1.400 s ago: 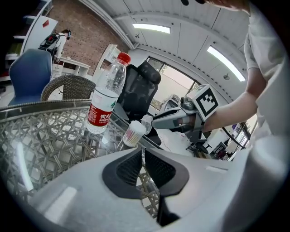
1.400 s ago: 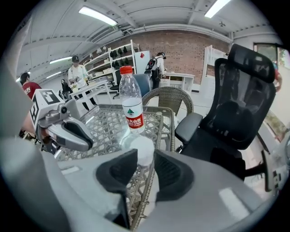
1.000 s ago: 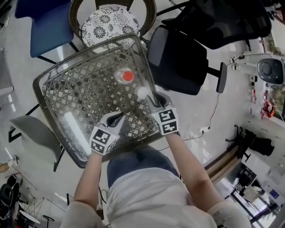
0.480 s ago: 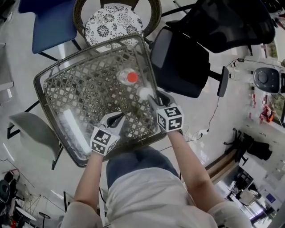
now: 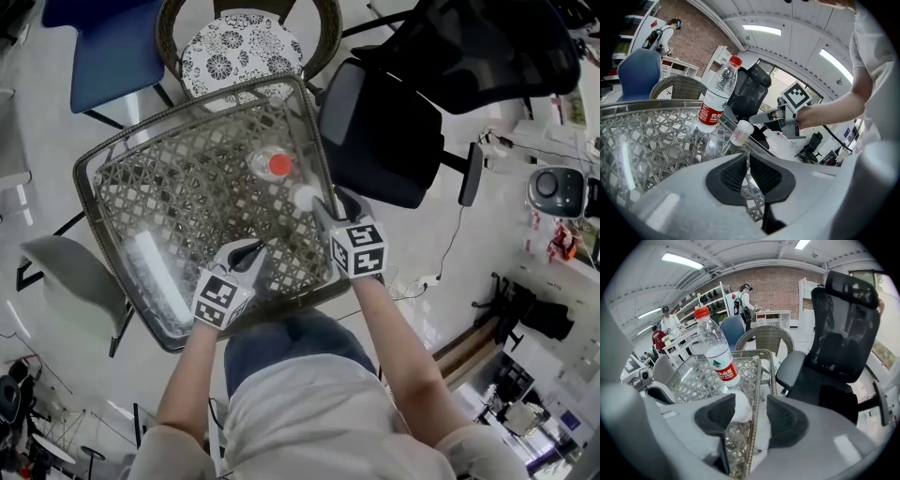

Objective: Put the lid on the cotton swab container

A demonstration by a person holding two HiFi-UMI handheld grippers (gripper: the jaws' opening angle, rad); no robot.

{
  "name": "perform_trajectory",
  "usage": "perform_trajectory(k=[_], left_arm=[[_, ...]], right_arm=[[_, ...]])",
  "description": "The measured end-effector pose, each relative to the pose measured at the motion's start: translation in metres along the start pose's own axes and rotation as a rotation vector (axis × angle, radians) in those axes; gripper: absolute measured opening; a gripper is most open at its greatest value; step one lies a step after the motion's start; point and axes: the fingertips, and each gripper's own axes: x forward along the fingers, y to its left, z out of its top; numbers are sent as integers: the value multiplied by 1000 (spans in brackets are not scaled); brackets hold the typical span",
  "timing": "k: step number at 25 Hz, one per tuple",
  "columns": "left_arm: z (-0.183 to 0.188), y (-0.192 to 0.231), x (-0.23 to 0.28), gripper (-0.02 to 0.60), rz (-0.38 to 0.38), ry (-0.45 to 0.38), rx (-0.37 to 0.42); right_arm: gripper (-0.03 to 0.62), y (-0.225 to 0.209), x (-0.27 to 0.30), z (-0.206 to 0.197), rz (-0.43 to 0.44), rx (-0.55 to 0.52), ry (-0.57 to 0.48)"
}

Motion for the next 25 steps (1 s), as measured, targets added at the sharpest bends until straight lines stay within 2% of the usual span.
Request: perform_trajectory(k=[12, 19, 25], left_arm=[[-4, 2, -3, 6, 15, 5, -3], [-3, 2, -6, 6, 16, 0, -2], [-1, 3, -10, 6, 36, -9, 9]], right_arm=[[202, 6, 19, 6, 3, 4, 29], [214, 5, 20, 3, 14, 64, -1], [221, 3, 18, 4, 1, 63, -14]])
